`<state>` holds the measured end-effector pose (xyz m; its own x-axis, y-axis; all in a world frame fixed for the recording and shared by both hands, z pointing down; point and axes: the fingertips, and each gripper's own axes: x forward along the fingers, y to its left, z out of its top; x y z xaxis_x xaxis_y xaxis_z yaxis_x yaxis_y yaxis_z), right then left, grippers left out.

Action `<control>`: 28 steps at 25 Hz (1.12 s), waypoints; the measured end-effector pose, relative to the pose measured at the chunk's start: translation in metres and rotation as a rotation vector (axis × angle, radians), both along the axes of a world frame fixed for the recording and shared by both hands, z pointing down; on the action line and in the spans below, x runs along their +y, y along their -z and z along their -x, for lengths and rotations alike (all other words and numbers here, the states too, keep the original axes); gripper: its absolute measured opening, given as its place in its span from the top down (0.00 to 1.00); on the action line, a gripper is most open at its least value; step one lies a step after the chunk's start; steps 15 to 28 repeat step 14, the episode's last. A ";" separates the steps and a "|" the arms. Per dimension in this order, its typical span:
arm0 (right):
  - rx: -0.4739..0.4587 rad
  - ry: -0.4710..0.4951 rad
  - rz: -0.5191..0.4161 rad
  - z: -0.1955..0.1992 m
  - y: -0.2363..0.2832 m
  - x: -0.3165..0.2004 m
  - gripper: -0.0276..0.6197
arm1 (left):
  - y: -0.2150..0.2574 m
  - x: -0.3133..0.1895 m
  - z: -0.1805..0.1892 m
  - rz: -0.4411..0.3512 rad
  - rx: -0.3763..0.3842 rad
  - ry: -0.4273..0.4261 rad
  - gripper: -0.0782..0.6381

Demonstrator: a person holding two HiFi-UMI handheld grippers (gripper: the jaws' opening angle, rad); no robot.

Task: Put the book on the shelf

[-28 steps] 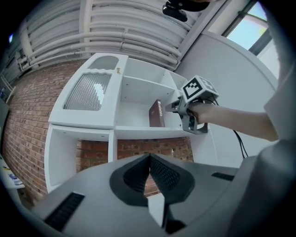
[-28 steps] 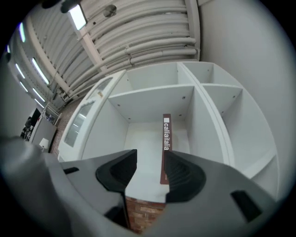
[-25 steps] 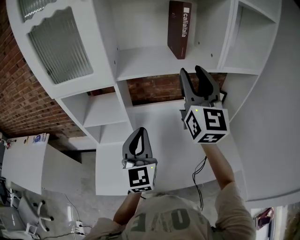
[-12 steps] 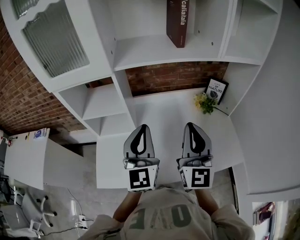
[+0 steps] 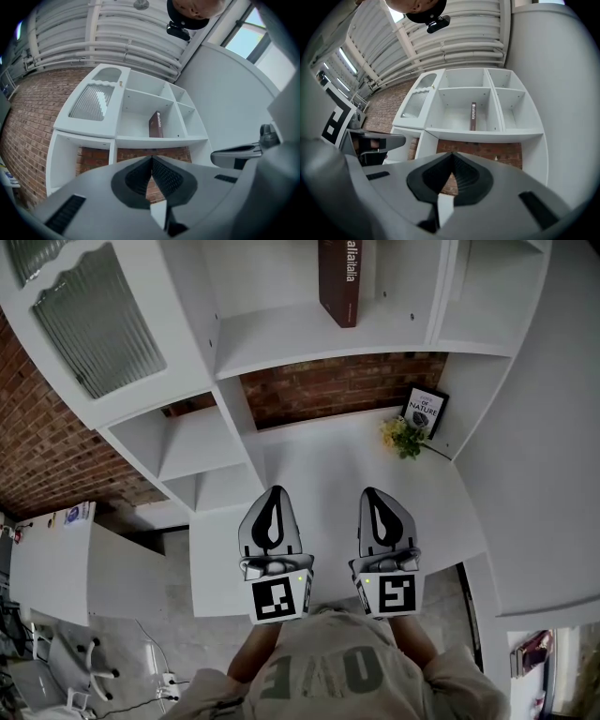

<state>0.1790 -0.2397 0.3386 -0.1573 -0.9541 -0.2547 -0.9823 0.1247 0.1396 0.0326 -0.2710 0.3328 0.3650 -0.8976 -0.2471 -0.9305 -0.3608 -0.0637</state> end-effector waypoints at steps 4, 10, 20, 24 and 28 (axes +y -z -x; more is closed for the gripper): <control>0.010 0.000 0.004 0.001 0.000 0.001 0.93 | 0.000 0.003 -0.003 0.001 0.004 -0.013 0.87; 0.018 0.005 0.006 0.006 0.000 0.001 0.93 | 0.000 0.002 -0.002 0.002 0.013 -0.017 0.87; 0.008 0.007 0.018 0.006 -0.002 0.001 0.93 | 0.001 0.002 -0.002 0.004 0.014 -0.019 0.87; 0.008 0.007 0.018 0.006 -0.002 0.001 0.93 | 0.001 0.002 -0.002 0.004 0.014 -0.019 0.87; 0.008 0.007 0.018 0.006 -0.002 0.001 0.93 | 0.001 0.002 -0.002 0.004 0.014 -0.019 0.87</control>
